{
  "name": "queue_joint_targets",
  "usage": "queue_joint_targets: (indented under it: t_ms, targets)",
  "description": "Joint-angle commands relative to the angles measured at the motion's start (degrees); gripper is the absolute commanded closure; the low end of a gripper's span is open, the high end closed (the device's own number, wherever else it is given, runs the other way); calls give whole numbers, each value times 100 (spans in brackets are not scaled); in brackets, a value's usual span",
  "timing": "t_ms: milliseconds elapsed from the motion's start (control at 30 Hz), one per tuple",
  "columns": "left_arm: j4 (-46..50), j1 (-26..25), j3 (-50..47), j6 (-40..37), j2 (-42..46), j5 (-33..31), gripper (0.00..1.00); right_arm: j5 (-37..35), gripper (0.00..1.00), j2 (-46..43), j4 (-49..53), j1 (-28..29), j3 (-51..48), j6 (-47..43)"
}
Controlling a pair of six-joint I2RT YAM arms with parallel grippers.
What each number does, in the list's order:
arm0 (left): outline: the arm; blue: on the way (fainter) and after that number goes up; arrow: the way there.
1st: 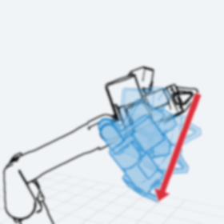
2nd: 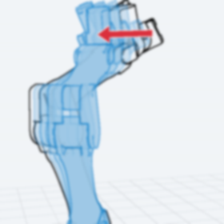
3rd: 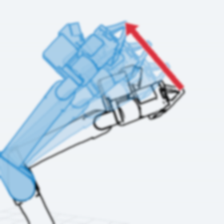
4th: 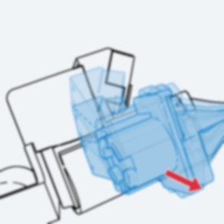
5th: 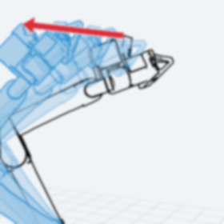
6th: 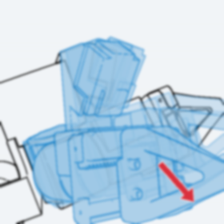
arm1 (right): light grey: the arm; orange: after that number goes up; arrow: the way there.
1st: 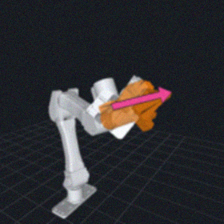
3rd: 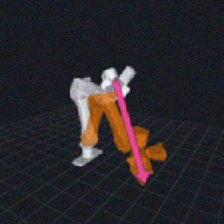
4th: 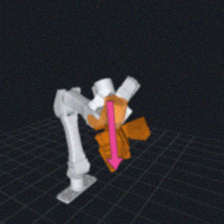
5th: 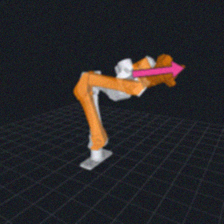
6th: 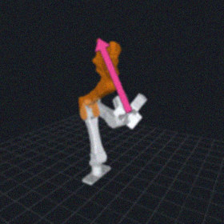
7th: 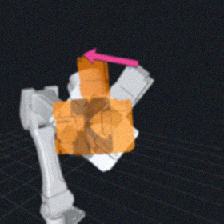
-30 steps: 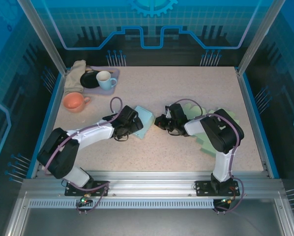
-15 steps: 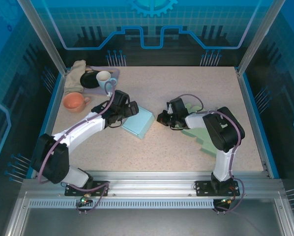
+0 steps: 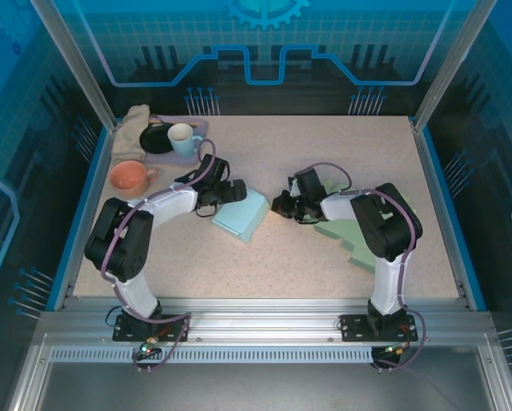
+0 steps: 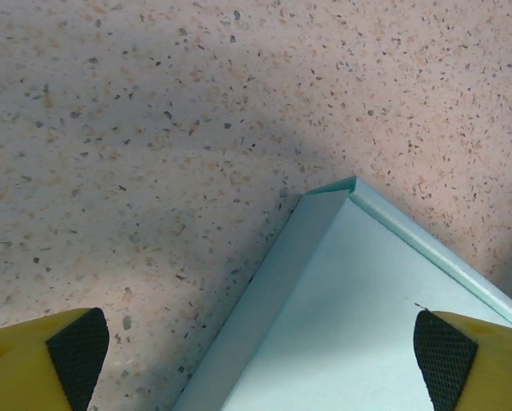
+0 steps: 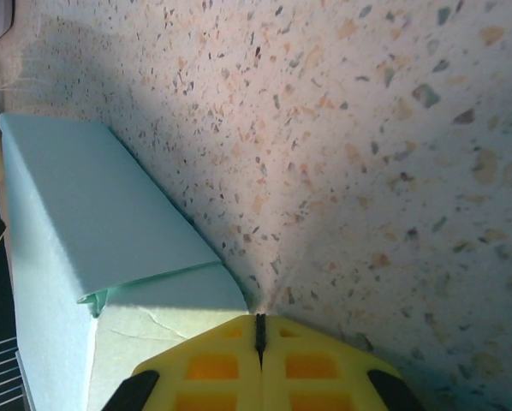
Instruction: Fold the paper box
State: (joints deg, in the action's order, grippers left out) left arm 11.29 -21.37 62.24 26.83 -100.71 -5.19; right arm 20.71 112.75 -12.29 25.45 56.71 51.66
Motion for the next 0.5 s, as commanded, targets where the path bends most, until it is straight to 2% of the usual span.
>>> queue_joint_targets:
  t_ms: [0,300,467]
  targets:
    - [-266,-8,157,-95,-111,224,5,284,100,115,207,-32,23,147]
    - [-552,-39,186,-168,-559,612,8,324,100,487,256,-128,204,264]
    - [-927,-151,81,-329,-651,1206,11,368,100,642,240,-181,243,276]
